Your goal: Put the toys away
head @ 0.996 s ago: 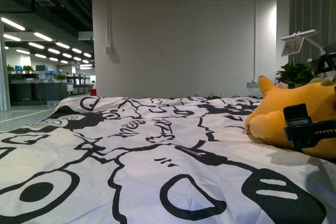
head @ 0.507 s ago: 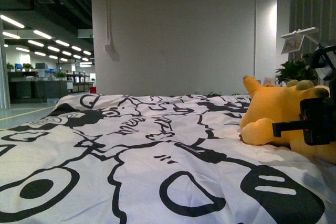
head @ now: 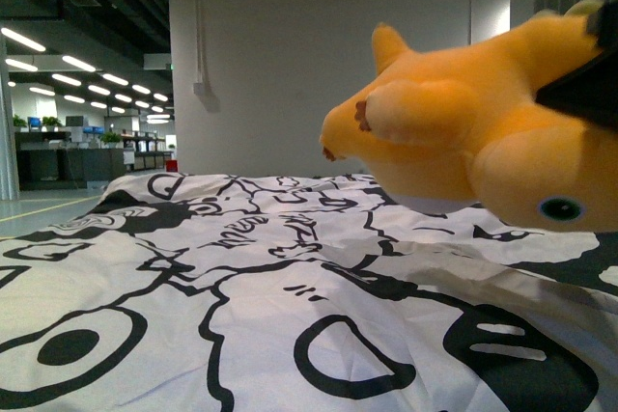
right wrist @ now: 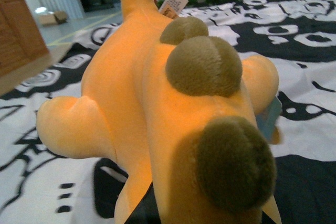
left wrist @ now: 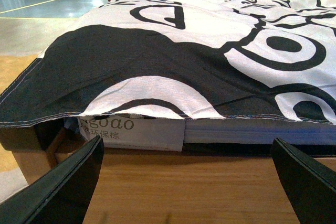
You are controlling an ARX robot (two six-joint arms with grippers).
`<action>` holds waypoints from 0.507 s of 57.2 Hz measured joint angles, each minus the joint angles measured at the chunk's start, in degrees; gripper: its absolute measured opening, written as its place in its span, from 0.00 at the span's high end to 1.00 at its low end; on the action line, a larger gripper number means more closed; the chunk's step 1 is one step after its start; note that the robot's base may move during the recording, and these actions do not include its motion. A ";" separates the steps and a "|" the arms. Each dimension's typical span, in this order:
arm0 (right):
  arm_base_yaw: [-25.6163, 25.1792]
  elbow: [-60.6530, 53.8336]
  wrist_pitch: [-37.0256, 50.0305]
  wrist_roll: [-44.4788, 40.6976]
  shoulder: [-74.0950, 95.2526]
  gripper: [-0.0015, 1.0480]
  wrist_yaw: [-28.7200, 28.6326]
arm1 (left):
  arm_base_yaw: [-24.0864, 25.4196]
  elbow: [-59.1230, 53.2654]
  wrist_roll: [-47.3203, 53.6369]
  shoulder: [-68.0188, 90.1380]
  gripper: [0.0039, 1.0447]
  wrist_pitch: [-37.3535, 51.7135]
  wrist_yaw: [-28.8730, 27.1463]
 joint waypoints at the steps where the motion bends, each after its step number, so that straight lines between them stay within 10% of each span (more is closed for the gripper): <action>1: -0.24 -0.09 -0.11 0.24 -0.66 0.93 -0.13 | 0.00 0.00 0.02 0.00 0.06 0.00 0.00; 29: -4.11 -4.39 -8.04 3.82 -12.26 0.93 -3.02 | 0.00 0.00 0.00 0.00 0.06 0.00 0.00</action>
